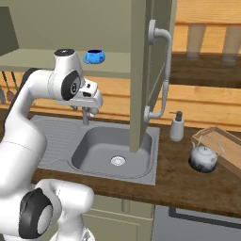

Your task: Pick the kettle from the counter and place it on the tray. Then pick the mug from the cabinet and place it on the tray. Then close the cabinet doors.

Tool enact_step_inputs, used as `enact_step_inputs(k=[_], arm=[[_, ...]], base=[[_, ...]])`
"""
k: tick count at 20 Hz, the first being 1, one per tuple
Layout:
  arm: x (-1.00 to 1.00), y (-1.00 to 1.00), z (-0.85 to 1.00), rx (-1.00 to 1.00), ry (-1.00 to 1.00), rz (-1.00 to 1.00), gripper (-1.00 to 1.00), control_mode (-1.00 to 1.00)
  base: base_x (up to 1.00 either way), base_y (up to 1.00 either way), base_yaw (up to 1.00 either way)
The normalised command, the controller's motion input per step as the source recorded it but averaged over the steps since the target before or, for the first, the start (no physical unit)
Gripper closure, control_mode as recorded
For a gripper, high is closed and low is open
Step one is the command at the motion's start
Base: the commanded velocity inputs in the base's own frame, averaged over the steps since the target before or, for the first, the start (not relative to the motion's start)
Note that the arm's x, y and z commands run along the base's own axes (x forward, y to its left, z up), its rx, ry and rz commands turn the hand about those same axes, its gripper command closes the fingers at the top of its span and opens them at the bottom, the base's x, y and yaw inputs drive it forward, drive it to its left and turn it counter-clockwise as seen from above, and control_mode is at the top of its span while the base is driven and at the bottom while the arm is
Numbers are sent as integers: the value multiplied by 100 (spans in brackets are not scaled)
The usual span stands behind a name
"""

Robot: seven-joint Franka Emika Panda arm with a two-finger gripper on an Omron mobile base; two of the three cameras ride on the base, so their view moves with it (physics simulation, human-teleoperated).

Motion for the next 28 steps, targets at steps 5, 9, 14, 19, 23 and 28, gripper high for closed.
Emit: enact_step_inputs(k=[5, 9, 14, 19, 23, 28], arm=[[-19, 2, 0, -2, -17, 0, -100, -100], [-42, 2, 4, -5, -48, 0, -100, -100], [-22, -1, 37, 1, -46, -2, -100, -100], [10, 0, 77, 1, -29, 0, -100, -100], [25, 0, 80, 0, -21, 0, -100, -100], [14, 22, 40, 0, -18, -3, -100, -100]], base=[[0, 0, 0], [0, 0, 0], [0, 0, 0], [0, 0, 0], [0, 0, 0], [0, 0, 0]])
